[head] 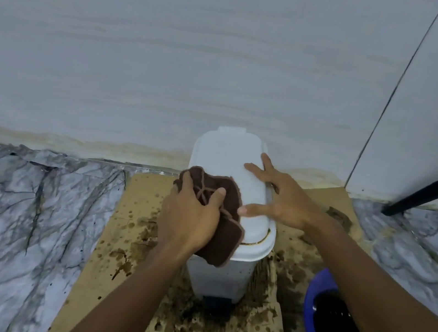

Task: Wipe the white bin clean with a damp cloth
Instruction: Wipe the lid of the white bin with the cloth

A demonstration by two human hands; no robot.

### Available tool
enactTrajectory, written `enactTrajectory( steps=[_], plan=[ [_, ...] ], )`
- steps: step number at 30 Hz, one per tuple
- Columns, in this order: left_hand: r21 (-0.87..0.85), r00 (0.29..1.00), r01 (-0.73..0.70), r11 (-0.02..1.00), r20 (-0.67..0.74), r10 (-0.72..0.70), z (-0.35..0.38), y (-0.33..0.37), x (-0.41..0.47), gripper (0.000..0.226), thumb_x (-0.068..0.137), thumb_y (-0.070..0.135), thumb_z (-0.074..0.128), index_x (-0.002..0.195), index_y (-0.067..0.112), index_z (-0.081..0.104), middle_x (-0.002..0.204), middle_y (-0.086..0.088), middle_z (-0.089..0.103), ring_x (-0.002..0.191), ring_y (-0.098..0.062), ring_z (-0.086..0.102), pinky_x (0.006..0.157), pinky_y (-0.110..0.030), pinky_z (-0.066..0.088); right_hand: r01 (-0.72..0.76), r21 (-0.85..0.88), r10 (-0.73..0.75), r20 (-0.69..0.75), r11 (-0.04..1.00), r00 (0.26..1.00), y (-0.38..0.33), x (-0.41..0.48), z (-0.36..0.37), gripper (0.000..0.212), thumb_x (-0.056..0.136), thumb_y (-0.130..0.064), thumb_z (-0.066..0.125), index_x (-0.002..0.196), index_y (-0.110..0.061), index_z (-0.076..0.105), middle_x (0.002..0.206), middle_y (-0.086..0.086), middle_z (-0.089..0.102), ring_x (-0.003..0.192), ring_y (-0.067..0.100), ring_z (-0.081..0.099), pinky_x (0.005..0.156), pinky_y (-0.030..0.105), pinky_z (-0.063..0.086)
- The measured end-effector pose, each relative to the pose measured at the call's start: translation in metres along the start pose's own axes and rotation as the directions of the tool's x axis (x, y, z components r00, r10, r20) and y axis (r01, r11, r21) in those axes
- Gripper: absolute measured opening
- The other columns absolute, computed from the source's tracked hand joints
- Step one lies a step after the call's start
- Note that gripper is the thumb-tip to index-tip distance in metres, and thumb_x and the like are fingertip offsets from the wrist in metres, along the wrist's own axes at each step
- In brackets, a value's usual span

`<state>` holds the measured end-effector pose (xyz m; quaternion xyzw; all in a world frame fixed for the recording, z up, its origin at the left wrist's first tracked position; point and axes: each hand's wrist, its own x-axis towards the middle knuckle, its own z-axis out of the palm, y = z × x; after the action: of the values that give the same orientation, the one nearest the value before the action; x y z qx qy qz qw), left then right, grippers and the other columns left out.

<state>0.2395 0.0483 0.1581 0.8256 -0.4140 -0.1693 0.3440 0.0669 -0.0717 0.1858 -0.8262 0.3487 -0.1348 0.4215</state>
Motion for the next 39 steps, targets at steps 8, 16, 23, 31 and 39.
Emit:
enactTrajectory(
  steps=[8,16,23,31,39],
  plan=[
    [0.216,0.691,-0.723,0.657,0.265,0.673,-0.023,-0.036,-0.017,0.080,0.095,0.076,0.032,0.161,0.033,0.021,0.171,0.009,0.004,0.157,-0.008,-0.005,0.128,-0.048,0.009,0.214,-0.362,-0.200,0.075,0.907,0.977,0.030,-0.050,0.012,0.140,0.050,-0.073,0.085,0.160,-0.040,0.004,0.164,-0.026,-0.020,0.154,0.000,-0.009,0.126,0.036,0.009],
    [0.435,0.669,-0.729,0.529,0.291,0.683,0.004,0.006,-0.030,0.079,0.098,0.072,0.023,0.160,0.023,0.029,0.167,-0.002,0.024,0.157,-0.020,0.013,0.128,-0.043,0.010,0.223,-0.106,-0.231,-0.077,0.969,0.970,0.028,-0.057,0.023,0.132,0.051,-0.047,0.098,0.159,-0.028,0.024,0.168,-0.020,0.007,0.153,-0.003,0.006,0.127,0.041,0.019],
    [0.249,0.674,-0.739,0.626,0.284,0.682,-0.037,-0.040,-0.015,0.070,0.094,0.072,0.041,0.155,0.037,0.037,0.165,0.011,0.030,0.155,-0.009,0.018,0.126,-0.046,0.023,0.174,-0.120,-0.183,-0.066,0.977,0.981,0.026,-0.058,0.018,0.125,0.049,-0.050,0.097,0.155,-0.037,0.032,0.165,-0.026,0.013,0.151,-0.005,0.014,0.126,0.040,0.021],
    [0.405,0.669,-0.734,0.545,0.295,0.682,0.004,0.012,-0.028,0.082,0.094,0.072,0.036,0.158,0.021,0.035,0.164,-0.008,0.031,0.156,-0.025,0.018,0.127,-0.038,0.009,0.190,-0.009,-0.190,-0.087,0.982,0.978,0.035,-0.058,0.021,0.127,0.050,-0.040,0.100,0.156,-0.031,0.032,0.166,-0.022,0.013,0.152,-0.003,0.014,0.125,0.044,0.025],
    [0.316,0.649,-0.760,0.569,0.303,0.698,-0.029,-0.027,-0.023,0.068,0.097,0.066,0.040,0.156,0.032,0.037,0.164,0.007,0.032,0.154,-0.011,0.019,0.125,-0.043,0.023,0.157,-0.037,-0.159,-0.069,0.987,0.985,0.033,-0.058,0.021,0.125,0.049,-0.047,0.098,0.155,-0.041,0.031,0.163,-0.033,0.009,0.151,-0.007,0.009,0.126,0.046,0.020]
  ],
)
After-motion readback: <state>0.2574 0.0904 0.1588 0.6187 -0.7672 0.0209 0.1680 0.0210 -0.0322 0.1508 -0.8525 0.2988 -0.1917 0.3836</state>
